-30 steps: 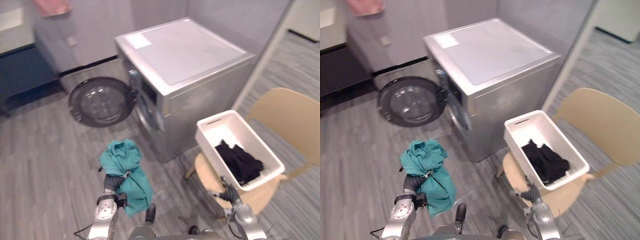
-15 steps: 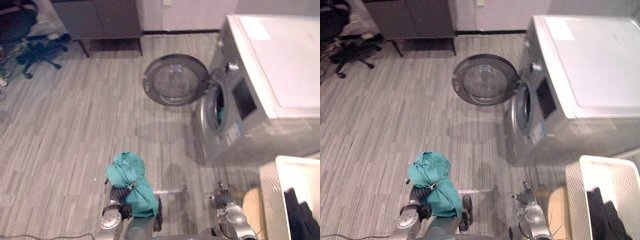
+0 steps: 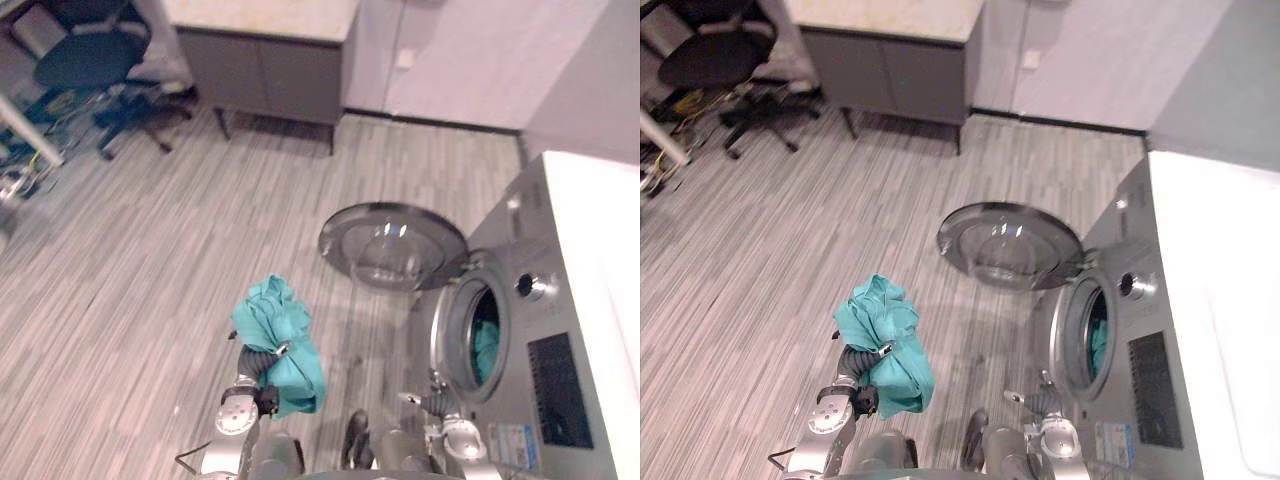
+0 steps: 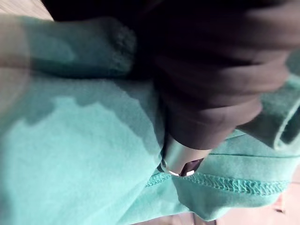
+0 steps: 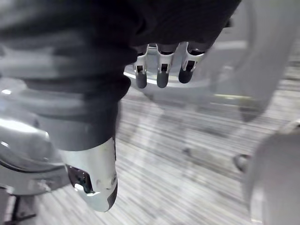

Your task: Pick up the laundry basket with both hands and put the clothes into the washing machine.

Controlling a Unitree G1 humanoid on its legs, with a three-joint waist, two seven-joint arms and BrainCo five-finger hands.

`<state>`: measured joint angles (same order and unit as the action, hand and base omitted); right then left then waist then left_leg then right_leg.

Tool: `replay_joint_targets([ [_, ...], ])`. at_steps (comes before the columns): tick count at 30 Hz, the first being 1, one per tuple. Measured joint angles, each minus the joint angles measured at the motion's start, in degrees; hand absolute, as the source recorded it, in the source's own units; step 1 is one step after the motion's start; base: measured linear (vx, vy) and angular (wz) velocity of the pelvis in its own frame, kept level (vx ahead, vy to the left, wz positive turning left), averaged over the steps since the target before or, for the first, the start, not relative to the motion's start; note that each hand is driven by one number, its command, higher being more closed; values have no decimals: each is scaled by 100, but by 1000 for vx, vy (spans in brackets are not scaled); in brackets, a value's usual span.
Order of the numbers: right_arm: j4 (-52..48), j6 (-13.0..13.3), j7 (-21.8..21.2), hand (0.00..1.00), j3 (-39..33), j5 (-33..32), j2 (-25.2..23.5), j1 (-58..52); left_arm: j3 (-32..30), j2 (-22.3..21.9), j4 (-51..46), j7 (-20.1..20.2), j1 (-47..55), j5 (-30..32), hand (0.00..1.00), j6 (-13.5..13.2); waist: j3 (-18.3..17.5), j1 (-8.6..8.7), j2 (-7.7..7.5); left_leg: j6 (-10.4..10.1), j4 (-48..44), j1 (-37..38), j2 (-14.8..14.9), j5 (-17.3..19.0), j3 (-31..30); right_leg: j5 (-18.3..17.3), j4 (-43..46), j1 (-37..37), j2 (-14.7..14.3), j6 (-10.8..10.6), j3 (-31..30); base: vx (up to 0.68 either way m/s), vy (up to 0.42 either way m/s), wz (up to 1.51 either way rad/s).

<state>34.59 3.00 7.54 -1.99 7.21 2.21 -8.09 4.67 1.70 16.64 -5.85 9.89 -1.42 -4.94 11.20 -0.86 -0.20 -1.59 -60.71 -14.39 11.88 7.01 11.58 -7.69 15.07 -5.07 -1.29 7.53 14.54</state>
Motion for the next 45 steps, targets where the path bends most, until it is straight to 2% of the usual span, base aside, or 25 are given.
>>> replay_joint_targets([
  [3, -51, 14, 0, 0, -3, -62, -6, 13, 138, -63, -56, 88, 11, -2, 100, 1, 8, -81, -50, -3, 546, -542, 107, 410, -36, 0, -272, 344, -81, 0, -716, 455, 35, -126],
  [7, -33, -65, 41, 0, -51, -100, 4, -17, 221, -131, -44, 84, -7, 5, 100, -5, -4, -178, -77, -132, 2731, -473, -330, 520, -1164, -52, -251, 629, -74, -90, -1718, 300, 188, -142],
  [8, -28, -71, 98, 0, -49, -86, 8, 23, 221, -130, -27, 73, -13, 42, 100, -5, -30, -183, -52, -317, 3354, -355, -427, 356, -1566, -224, -130, 612, -77, -380, -1941, 365, 364, -164],
  [9, -28, -74, 123, 0, -52, -84, 23, 29, 250, -146, -11, 72, 18, 100, 100, -4, -88, -185, 47, -372, 3677, -302, -393, 67, -1758, -401, -65, 603, -132, -629, -2059, 303, 342, -150],
  [10, -29, -77, 124, 0, -56, -83, 80, 8, 280, -193, 40, 73, 54, 132, 100, -4, -189, -166, 222, -385, 3834, -280, -300, -420, -1928, -581, 15, 578, -262, -727, -2181, 292, 396, -128],
  [11, 131, -119, 124, 0, -180, -57, -20, 31, 346, -136, 330, 76, -53, 204, 100, 25, -246, -102, 138, -507, 3588, -243, -290, 87, -1767, -845, 273, 528, -199, -892, -2389, 235, 362, -116],
  [12, 144, -122, 116, 0, -210, -37, -142, -60, 380, -32, 393, 75, -137, 219, 100, 58, -293, -59, -47, -394, 3638, -106, -382, 175, -1487, -892, 438, 386, -21, -974, -2575, 193, 334, -103],
  [14, 229, -114, 113, 0, -191, -23, -290, -117, 370, 85, 426, 60, -87, 217, 100, 58, -409, -44, -252, -201, 3748, 114, -502, 315, -807, -918, 504, 241, 239, -1137, -3065, 102, 278, -133],
  [15, 360, -112, 113, 0, -160, 9, -285, -32, 350, 130, 494, 57, -123, 217, 100, 58, -447, -41, -297, -140, 3788, 206, -489, 357, -457, -797, 461, 133, 317, -1341, -3256, 53, 282, -155],
  [17, 615, -101, 111, 0, -139, 13, -281, 188, 266, 222, 593, 66, -189, 217, 100, 57, -432, -6, -266, -108, 3930, 315, -433, 358, 66, -501, 299, -139, 454, -1585, -3031, -21, 241, -156],
  [18, 899, -101, 110, 0, -130, 14, -258, 387, 148, 268, 666, 65, -230, 216, 100, 60, -432, 8, -247, -53, 4070, 364, -365, 324, 418, -296, 131, -300, 573, -1532, -2471, -64, 177, -153],
  [20, 1225, -109, 112, 0, -121, 18, -165, 612, 30, 371, 705, 57, -283, 205, 100, 60, -401, 23, -197, 33, 4313, 456, -294, 255, 881, -118, -68, -445, 880, -1282, -993, -67, 58, -113],
  [21, 1282, -109, 116, 0, -125, 18, -103, 645, -1, 370, 733, 57, -306, 204, 100, 64, -356, 36, -124, 27, 4344, 512, -253, 250, 965, -53, -116, -440, 979, -1179, -590, -59, 17, -114],
  [22, 1423, -109, 116, 0, -123, 20, 33, 677, -90, 383, 778, 47, -307, 199, 100, 64, -333, 4, -71, -12, 4469, 706, -183, 226, 1304, 100, -122, -401, 1233, -936, 337, -62, -3, -114],
  [24, 1470, -109, 126, 0, -124, 22, 156, 760, -195, 412, 829, 36, -314, 180, 100, 64, -341, 11, 84, -101, 4618, 850, -92, 169, 1602, 222, -136, -360, 1458, -824, 1174, -50, -45, -106],
  [25, 1476, -108, 127, 0, -125, 23, 225, 748, -250, 436, 843, 30, -325, 180, 100, 64, -339, 31, 163, -166, 4670, 917, -76, 132, 1689, 417, -309, -273, 1410, -1128, 1356, -5, -113, -71],
  [28, 1705, -117, 129, 0, -141, 22, 397, 752, -254, 406, 875, 29, -338, 181, 100, 63, -361, 24, 293, -226, 4367, 878, 228, 95, 1646, 439, -533, -211, 1133, -1125, 1066, 27, -194, -55],
  [30, 1807, -115, 163, 0, -142, 16, 469, 713, -262, 303, 872, 39, -337, 179, 100, 70, -197, 23, 292, -281, 2967, 565, 718, 26, 1217, 348, -562, 61, 921, -1019, 949, 35, -220, -52],
  [31, 1807, -115, 212, 0, -139, 0, 506, 705, -257, 253, 873, 39, -294, 169, 100, 78, -123, 7, 290, -168, 2379, 449, 853, -139, 935, 313, -582, 232, 821, -974, 827, 17, -167, -68],
  [32, 1805, -115, 257, 0, -147, -37, 503, 694, -251, 235, 870, 24, -200, 93, 100, 79, -43, -5, 149, -185, 1744, 135, 843, -281, 392, 247, -630, 361, 791, -892, 648, 34, -89, -72],
  [35, 1811, -117, 355, 0, -430, -172, 543, 760, -242, 190, 868, -23, -237, 35, 100, 94, -2, 4, 133, -389, 2385, -91, 126, 313, -620, 242, -605, 273, 832, -900, 226, 74, 11, -71],
  [37, 1850, -124, 388, 0, -513, -206, 573, 754, -240, 140, 869, -75, -241, -27, 100, 90, -5, -2, 214, -460, 3406, 74, -233, 287, -1093, 216, -476, 162, 815, -1010, 50, 117, 166, -67],
  [38, 1861, -125, 397, 0, -537, -205, 654, 766, -222, 124, 873, -79, -236, -26, 100, 88, 1, -9, 448, -349, 3926, 178, -298, 223, -1274, 112, -240, 55, 698, -1152, -96, 130, 206, -52],
  [41, 1829, -137, 402, 0, -638, -208, 424, 605, -94, 316, 1023, -94, -407, -26, 100, 102, 60, 4, 118, -198, 3777, 169, -604, 342, -1096, -122, 204, -98, 1062, -1407, -182, 124, 148, -8],
  [45, 1804, -139, 398, 0, -642, -213, 338, 522, -15, 322, 1026, -81, -403, -25, 100, 102, 63, -9, 78, -114, 3546, 168, -848, 492, -988, -281, 440, -115, 1359, -1588, -242, 107, 140, 8],
])
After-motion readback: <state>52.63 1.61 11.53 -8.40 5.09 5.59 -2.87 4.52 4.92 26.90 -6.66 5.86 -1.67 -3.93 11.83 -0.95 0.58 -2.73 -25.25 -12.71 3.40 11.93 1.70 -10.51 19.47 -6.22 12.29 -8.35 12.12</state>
